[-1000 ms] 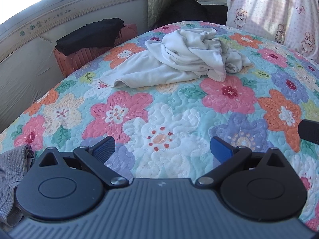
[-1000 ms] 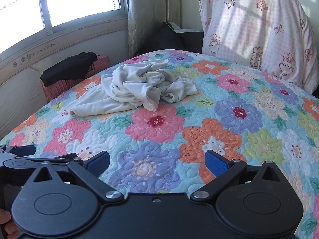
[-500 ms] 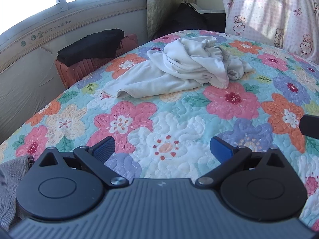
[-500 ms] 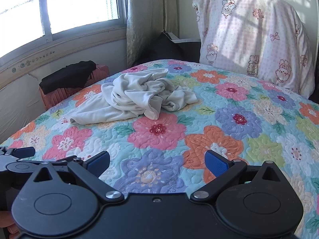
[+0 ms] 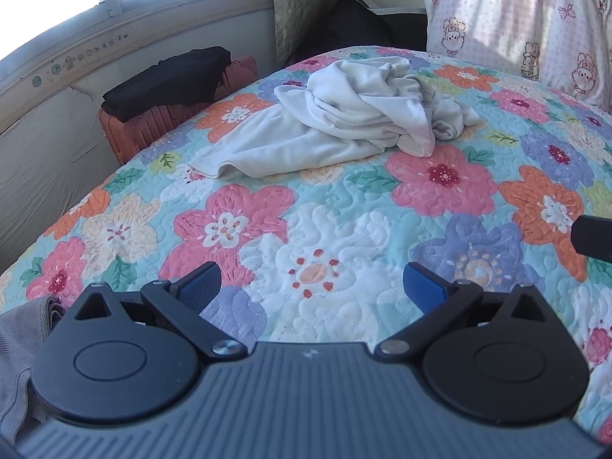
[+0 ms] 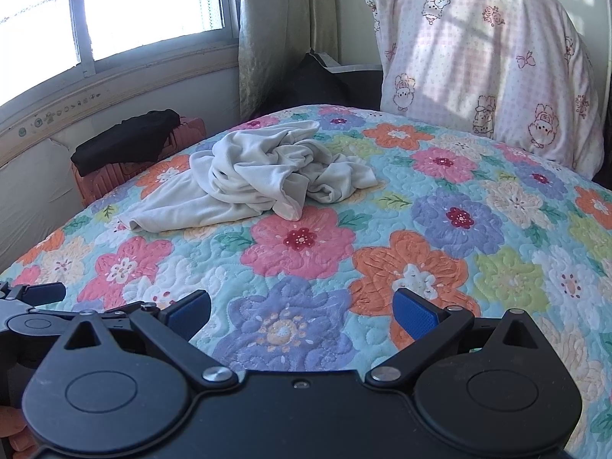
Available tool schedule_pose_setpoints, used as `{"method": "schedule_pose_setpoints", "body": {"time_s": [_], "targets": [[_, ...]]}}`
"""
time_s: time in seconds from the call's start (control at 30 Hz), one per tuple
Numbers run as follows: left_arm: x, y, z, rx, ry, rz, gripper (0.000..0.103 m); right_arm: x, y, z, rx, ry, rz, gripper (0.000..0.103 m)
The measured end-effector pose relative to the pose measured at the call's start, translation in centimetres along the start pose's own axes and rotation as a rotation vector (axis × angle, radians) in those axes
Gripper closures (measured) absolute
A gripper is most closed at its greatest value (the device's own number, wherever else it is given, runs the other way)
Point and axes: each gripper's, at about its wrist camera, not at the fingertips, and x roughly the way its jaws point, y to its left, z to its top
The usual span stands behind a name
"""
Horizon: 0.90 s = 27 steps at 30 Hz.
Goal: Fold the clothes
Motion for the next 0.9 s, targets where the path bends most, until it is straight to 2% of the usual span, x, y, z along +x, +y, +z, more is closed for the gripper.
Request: {"method": "schedule_pose_setpoints", "body": {"time_s": [0.9], "targets": [[0.68, -0.11, -0.29, 0.018, 0.025, 0.033, 0.000, 0.94, -0.18, -0.52, 0.004, 0.030, 0.000, 0.000]]}}
